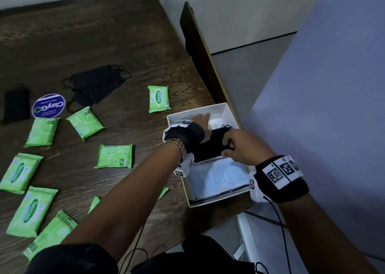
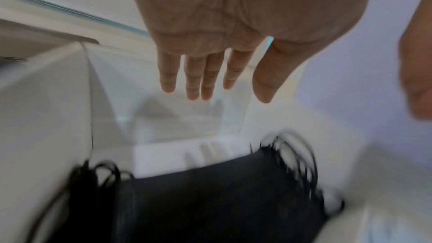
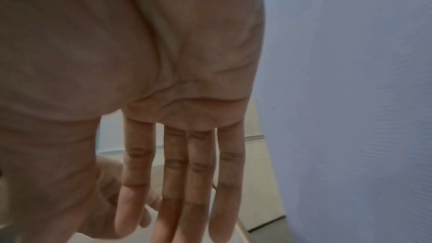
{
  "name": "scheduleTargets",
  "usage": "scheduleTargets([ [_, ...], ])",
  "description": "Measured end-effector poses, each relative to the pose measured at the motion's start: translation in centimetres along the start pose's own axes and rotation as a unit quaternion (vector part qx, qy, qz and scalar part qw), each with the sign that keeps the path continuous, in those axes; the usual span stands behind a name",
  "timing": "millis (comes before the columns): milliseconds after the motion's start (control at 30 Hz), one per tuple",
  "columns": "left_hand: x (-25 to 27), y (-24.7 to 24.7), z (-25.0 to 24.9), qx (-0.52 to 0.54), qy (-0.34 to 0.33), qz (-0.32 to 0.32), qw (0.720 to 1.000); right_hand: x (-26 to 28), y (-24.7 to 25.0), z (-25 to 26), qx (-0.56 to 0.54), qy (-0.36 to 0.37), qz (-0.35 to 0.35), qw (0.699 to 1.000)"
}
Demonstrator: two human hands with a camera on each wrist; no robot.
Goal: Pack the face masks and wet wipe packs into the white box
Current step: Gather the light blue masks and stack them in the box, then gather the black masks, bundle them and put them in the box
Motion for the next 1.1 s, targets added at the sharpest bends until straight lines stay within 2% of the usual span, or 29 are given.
scheduleTargets([
  [100,3.6,6.3,1.4,0.098,-0.037,-0.073,0.992,-1.6,2.7,4.1,-0.062,0.049,-0.023,0.997],
  [167,5.6,9.9,4.5,0.143,-0.034,-0.130,0.981,-3.1,3.8,8.1,-0.117,0.101,-0.028,0.988],
  [333,9.3,14.8,14.6,0.168,0.062,-0.205,0.962,-7.4,4.3,19.1,-0.143,0.191,-0.060,0.969],
  [467,11.4,16.3,22.4,0.226,0.118,-0.223,0.941,-10.8,3.4,26.8,-0.145,0.235,-0.050,0.960],
  [567,12.5,16.7,27.7,0.230,0.169,-0.237,0.929,-14.0,2.0,31.2,-0.125,0.242,-0.028,0.962],
  [767,12.2,17.2,37.1,0.250,0.232,-0.221,0.914,-21.9,0.0,38.8,-0.072,0.252,0.009,0.965],
  [867,10.6,18.4,40.5,0.197,0.246,-0.207,0.926,-27.1,-0.9,41.5,0.000,0.226,0.012,0.974],
  [967,7.8,17.9,42.0,0.096,0.252,-0.103,0.958,-32.6,-1.4,43.1,0.079,0.192,0.021,0.978],
  [1100,5.3,15.6,43.1,0.005,0.229,-0.012,0.973,-39.5,-1.3,44.4,0.130,0.188,0.010,0.974],
])
Point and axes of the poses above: each hand's wrist, its own x-axis away from the middle knuckle, its own y-axis out of the back of the hand, z = x × y, the point moved 4 cm from there along -x, towards the middle knuckle, and after that the axes turned 10 degrees about x, right-handed, at the moved point
